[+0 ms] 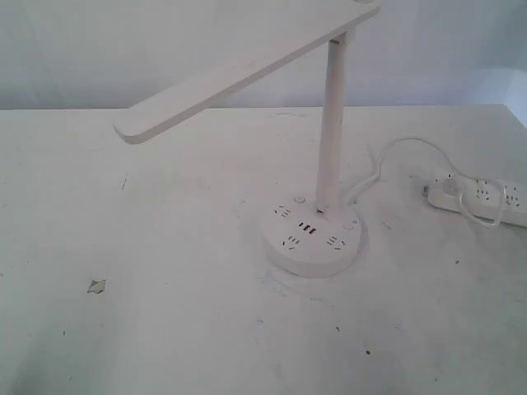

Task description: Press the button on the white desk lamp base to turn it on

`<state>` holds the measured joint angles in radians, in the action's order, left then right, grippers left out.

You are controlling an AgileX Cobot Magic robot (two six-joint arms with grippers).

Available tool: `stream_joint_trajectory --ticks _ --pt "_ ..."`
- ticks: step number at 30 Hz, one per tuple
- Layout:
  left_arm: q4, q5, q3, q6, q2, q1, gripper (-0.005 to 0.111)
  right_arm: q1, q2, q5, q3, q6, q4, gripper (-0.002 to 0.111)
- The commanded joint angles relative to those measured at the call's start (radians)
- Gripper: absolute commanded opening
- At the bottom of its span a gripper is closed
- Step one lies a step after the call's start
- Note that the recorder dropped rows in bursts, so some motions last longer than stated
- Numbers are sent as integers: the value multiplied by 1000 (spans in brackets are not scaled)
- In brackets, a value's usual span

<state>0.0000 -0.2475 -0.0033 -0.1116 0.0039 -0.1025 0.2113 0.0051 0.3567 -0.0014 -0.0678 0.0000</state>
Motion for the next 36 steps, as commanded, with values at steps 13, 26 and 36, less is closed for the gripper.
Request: stream_joint_trajectory --ticks 13,26,36 --pt "-6 -5 3 3 -4 9 0 7 -5 -7 1 3 0 0" --pt "-6 -5 3 3 -4 9 0 7 -5 -7 1 3 0 0" --pt "-6 -5 3 3 -4 9 0 7 -5 -24 1 5 0 0"
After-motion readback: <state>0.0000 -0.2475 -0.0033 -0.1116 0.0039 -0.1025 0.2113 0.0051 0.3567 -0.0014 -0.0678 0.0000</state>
